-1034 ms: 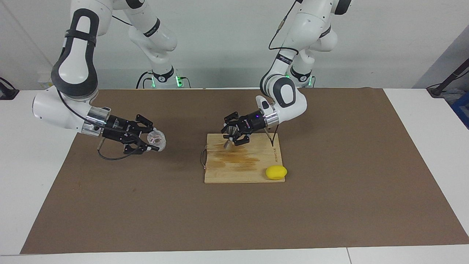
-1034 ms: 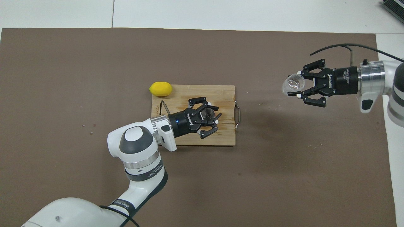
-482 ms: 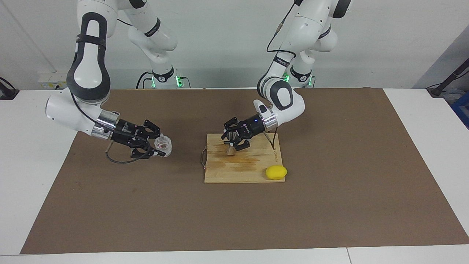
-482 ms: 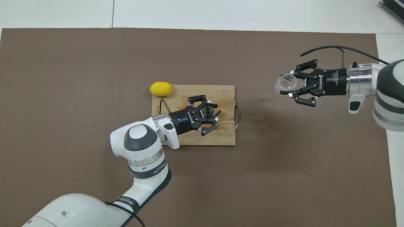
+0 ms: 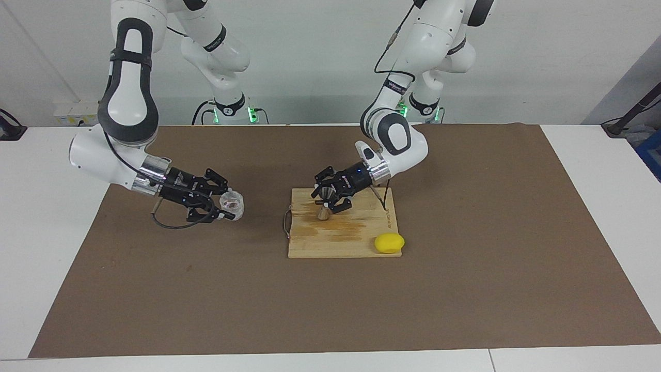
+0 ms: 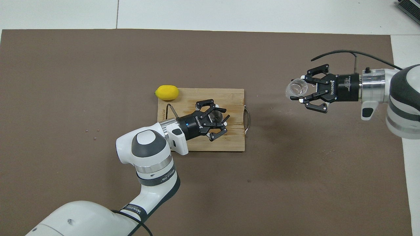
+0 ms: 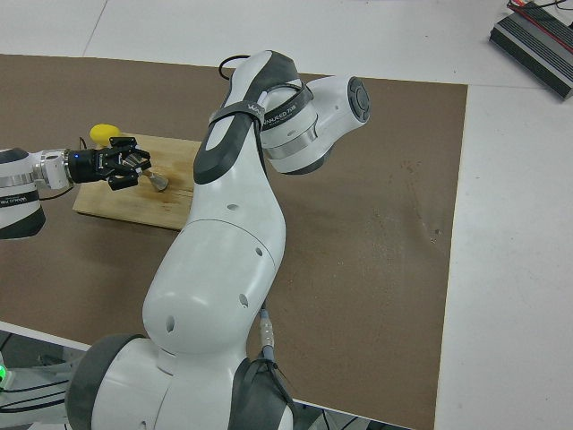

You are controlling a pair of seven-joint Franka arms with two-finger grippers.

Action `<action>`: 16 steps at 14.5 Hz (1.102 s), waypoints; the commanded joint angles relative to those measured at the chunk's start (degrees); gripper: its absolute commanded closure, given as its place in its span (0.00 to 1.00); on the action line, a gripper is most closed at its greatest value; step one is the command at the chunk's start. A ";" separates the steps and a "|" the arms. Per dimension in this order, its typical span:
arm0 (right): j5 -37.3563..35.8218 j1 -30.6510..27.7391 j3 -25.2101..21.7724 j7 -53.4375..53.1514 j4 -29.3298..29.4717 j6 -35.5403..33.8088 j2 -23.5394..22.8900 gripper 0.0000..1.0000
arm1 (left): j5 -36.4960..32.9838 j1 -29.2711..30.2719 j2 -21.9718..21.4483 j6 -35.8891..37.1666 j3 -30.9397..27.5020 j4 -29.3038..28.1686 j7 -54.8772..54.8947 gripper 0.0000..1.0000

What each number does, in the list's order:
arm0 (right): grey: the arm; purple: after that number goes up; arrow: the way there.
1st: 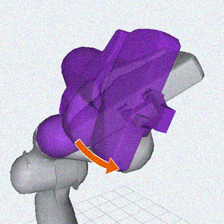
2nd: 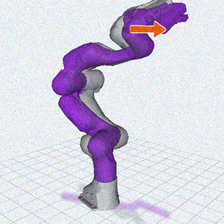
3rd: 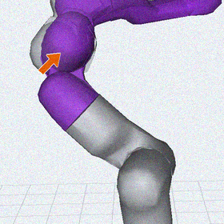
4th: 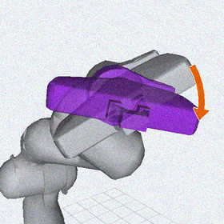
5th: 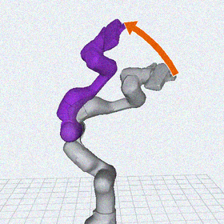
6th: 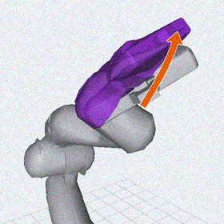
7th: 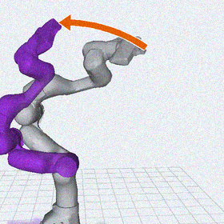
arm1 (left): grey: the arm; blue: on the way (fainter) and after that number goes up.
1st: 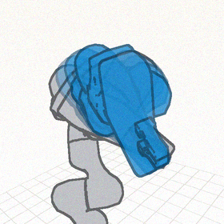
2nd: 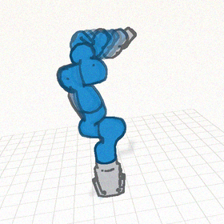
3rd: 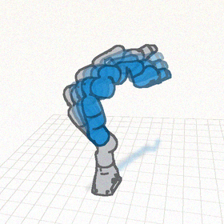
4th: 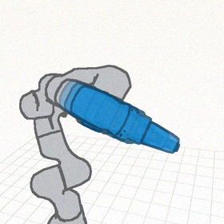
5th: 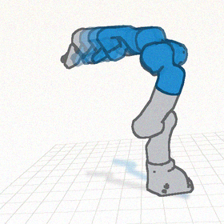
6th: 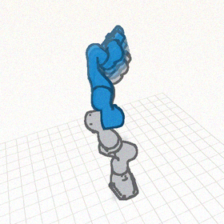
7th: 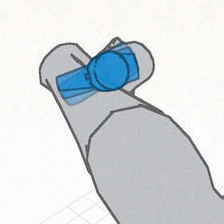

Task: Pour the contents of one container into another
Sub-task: 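Lower the metal cup onto the board and open the left gripper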

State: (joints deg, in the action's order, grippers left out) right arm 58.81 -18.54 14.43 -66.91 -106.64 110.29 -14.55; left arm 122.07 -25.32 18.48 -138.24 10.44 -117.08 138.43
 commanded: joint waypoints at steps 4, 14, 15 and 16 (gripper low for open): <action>1.22 -0.80 0.51 1.52 -2.08 0.98 1.89 1.00 | 1.77 -1.84 0.77 -2.20 -0.77 1.41 1.67 0.73; 1.31 -0.98 0.51 1.61 -2.08 0.72 1.89 1.00 | 2.12 -2.89 1.47 -4.93 -0.77 2.82 1.67 0.48; 1.22 -0.98 0.51 1.61 -2.08 0.72 1.89 1.00 | 2.12 -2.81 1.47 -4.93 -0.69 2.82 1.67 0.36; 1.22 -0.98 0.51 1.61 -2.08 0.72 1.89 1.00 | 2.20 -2.81 1.47 -5.02 -0.69 2.82 1.58 0.35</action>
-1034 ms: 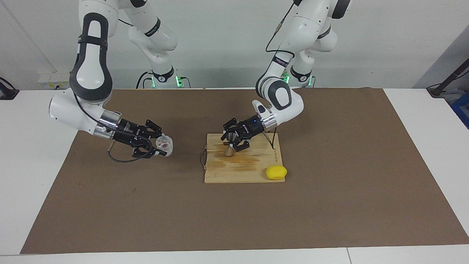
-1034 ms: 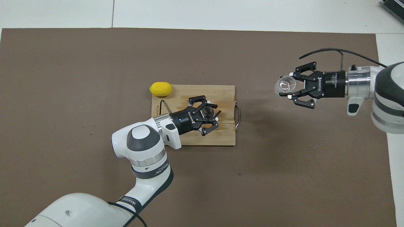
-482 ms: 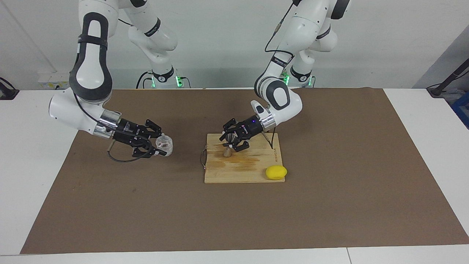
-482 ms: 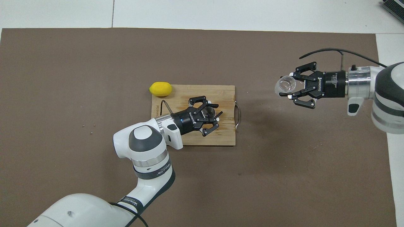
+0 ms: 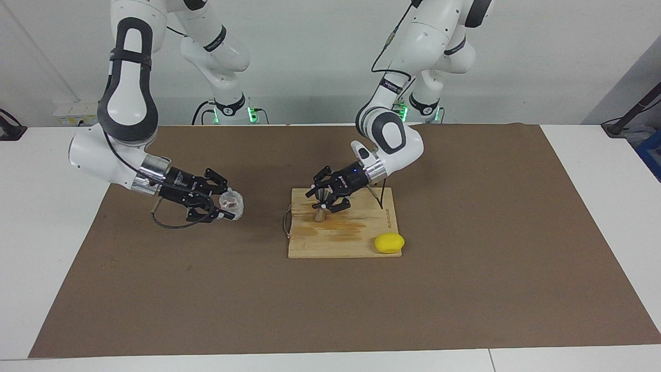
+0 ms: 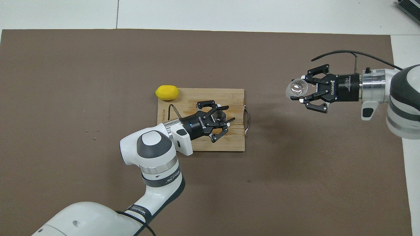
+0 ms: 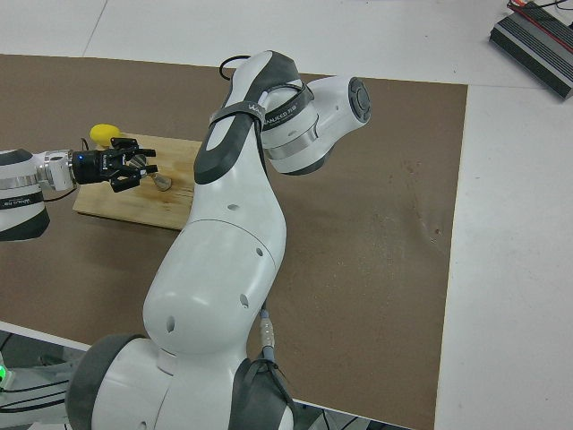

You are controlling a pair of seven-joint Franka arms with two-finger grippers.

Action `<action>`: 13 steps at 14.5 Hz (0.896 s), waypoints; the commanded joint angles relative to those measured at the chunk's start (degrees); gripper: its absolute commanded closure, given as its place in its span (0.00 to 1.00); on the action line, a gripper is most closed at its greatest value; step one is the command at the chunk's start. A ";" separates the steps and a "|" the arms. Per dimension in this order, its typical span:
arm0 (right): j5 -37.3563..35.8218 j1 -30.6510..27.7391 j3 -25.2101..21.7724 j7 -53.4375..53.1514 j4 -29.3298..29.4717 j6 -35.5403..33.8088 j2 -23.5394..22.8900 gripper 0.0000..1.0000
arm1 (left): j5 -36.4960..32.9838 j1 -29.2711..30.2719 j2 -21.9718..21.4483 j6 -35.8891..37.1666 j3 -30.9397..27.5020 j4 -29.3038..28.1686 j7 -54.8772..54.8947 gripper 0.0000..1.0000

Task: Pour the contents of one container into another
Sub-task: 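Lower the metal cup onto the board and open the left gripper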

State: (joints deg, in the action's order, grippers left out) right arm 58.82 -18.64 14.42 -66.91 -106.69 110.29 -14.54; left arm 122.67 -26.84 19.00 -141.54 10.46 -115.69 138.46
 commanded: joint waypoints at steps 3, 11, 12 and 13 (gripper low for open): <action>1.20 -1.23 0.52 1.61 -2.03 0.45 1.89 1.00 | 1.60 -1.29 1.04 -1.81 -0.71 1.43 1.55 0.25; 1.20 -1.58 0.52 2.14 -2.03 0.01 1.98 1.00 | 1.87 -1.29 1.04 -1.54 -0.71 1.25 1.55 0.01; 1.20 -1.58 0.52 2.14 -2.03 0.01 1.98 1.00 | 1.87 -1.29 1.04 -1.63 -0.71 1.25 1.55 0.00; 1.20 -1.49 0.52 2.14 -2.03 0.01 1.98 1.00 | 1.95 -1.29 1.04 -1.54 -0.71 1.25 1.55 0.00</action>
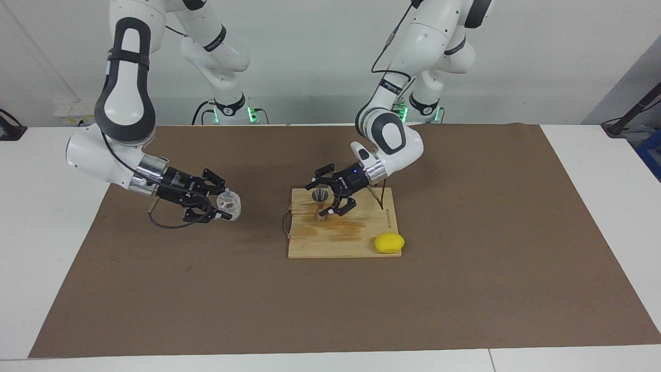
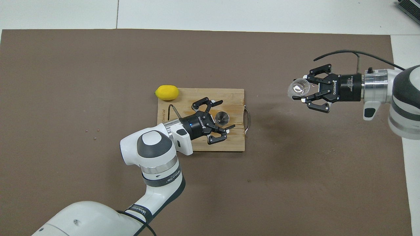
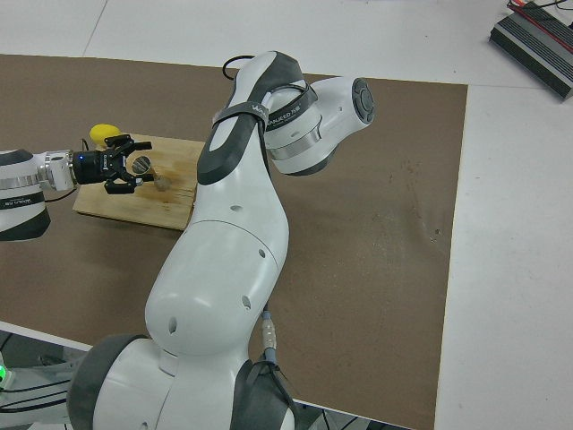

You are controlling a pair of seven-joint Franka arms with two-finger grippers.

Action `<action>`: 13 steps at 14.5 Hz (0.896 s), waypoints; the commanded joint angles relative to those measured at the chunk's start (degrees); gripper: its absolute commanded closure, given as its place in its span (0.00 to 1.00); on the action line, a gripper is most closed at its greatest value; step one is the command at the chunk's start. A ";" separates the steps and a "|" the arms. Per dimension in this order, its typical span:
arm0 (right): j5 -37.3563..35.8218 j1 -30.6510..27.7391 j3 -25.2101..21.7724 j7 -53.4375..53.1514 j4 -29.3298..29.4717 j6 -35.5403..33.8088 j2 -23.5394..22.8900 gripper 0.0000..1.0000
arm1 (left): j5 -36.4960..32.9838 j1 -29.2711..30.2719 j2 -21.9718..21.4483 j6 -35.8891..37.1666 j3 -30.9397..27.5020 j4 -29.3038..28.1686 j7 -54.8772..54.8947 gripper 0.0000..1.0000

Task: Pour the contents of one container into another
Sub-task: 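Lower the metal cup onto the board and open the left gripper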

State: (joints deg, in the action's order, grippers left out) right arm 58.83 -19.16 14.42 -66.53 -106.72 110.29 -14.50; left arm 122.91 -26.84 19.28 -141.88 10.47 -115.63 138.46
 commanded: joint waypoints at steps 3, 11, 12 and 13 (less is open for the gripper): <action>1.20 -0.71 0.52 1.67 -2.00 -0.16 1.94 1.00 | 1.63 -0.67 0.76 -0.76 -0.71 1.20 1.46 0.00; 1.20 -0.62 0.52 1.67 -1.91 -1.13 2.20 1.00 | 1.45 0.21 -0.12 0.55 -0.71 0.85 1.29 0.00; 1.20 -0.62 0.52 1.67 -1.91 -1.30 2.20 1.00 | 1.45 0.64 -0.29 0.56 -0.71 0.76 1.20 0.00; 1.20 -0.71 0.52 1.49 -1.91 -1.48 2.20 1.00 | 1.45 0.82 -0.73 0.56 -0.71 0.67 1.11 0.00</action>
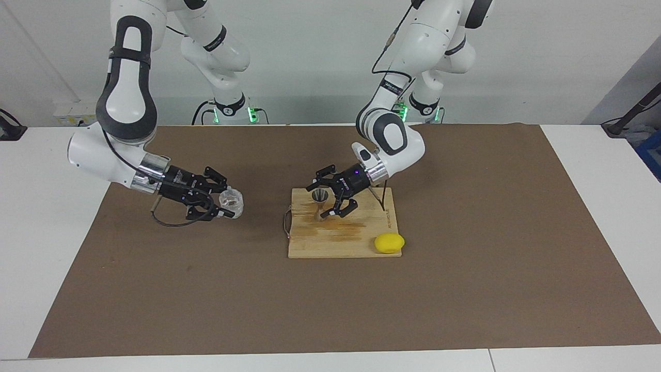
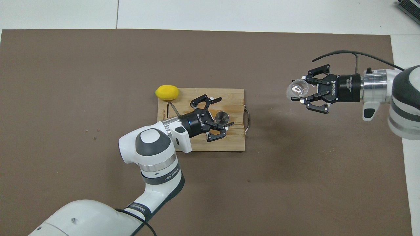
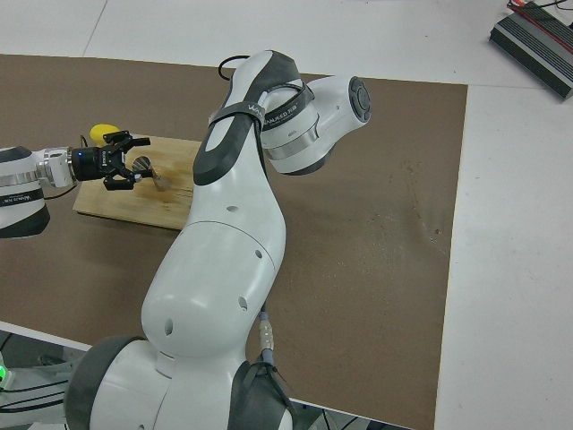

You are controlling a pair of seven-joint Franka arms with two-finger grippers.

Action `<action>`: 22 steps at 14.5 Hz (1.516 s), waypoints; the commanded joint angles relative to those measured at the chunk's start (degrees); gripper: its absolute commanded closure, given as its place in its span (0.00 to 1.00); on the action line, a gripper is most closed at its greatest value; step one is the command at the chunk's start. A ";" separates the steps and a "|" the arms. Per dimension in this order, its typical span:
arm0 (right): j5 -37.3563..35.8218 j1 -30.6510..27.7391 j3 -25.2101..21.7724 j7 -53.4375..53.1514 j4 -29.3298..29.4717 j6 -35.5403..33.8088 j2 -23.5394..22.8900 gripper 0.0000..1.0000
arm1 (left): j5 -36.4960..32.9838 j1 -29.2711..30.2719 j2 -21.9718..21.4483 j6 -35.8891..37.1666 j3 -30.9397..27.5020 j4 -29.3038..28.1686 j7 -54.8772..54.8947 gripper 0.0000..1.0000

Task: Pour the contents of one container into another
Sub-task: 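Lower the metal cup onto the board and open the left gripper, then withdraw the left gripper while the right gripper carries the glass cup over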

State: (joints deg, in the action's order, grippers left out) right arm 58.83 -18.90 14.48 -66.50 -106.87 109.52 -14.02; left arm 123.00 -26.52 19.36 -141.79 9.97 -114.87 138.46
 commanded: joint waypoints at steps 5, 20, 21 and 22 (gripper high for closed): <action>1.20 -0.97 0.46 0.94 -1.76 -0.89 1.71 1.00 | 1.28 0.51 -2.66 -0.15 -0.22 -0.44 0.85 0.00; -1.26 7.29 0.29 0.85 -2.81 4.11 1.89 1.00 | -11.97 9.72 -19.26 0.20 -0.57 -13.44 -0.03 0.00; -1.26 8.43 0.29 0.76 -3.34 5.34 1.89 1.00 | -14.52 11.82 -20.23 0.72 -0.57 -14.58 0.06 0.00; -1.35 9.92 0.20 0.67 -3.86 6.57 2.15 1.00 | -16.98 13.67 -21.19 1.95 -0.57 -15.46 0.06 0.00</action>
State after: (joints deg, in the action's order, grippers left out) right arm 58.23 -10.68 14.49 -66.50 -108.08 113.34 -13.94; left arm 110.31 -16.45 2.14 -141.78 9.16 -126.17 138.40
